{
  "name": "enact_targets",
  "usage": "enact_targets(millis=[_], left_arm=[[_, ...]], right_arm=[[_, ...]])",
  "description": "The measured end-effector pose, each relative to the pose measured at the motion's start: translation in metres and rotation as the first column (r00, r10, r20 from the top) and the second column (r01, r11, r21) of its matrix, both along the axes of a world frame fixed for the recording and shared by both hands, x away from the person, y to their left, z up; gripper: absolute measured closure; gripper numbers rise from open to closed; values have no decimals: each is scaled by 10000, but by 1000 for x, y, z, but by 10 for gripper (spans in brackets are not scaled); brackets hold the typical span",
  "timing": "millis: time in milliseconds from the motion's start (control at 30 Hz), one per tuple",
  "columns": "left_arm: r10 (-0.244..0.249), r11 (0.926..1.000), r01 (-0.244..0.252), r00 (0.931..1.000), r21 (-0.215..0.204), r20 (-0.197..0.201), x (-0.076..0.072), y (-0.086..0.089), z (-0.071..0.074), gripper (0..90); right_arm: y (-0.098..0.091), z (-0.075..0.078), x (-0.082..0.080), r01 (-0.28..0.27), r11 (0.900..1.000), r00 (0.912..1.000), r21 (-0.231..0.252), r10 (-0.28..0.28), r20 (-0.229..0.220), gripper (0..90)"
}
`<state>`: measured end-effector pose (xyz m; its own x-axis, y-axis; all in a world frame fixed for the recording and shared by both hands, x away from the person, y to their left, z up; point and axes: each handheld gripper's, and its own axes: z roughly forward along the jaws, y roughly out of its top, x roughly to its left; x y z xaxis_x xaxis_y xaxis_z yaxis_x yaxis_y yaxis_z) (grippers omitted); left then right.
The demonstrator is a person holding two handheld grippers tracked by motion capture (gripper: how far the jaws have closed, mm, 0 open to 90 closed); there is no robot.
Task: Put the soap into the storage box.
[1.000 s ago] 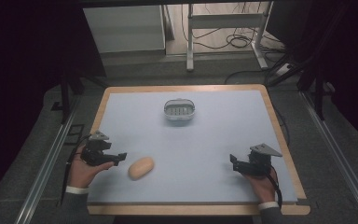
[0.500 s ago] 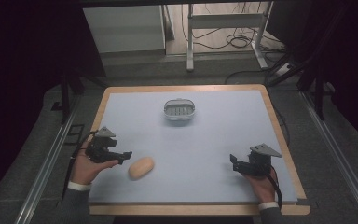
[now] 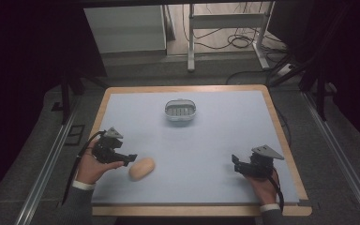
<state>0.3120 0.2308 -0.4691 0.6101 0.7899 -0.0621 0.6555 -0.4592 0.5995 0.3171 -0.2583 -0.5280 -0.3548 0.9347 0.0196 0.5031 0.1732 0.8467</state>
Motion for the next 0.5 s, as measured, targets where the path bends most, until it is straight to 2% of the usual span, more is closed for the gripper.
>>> enact_targets(millis=[367,500], left_arm=[[-666,9965,692,9963,469,-541,1,-22,-17,184],[-759,9953,795,9950,546,-644,0,-28,-20,183]], right_arm=[[1,0,1,-10,9999,10000,-112,9,-49,72],[1,0,1,-7,10000,10000,-67,7,-36,72]])
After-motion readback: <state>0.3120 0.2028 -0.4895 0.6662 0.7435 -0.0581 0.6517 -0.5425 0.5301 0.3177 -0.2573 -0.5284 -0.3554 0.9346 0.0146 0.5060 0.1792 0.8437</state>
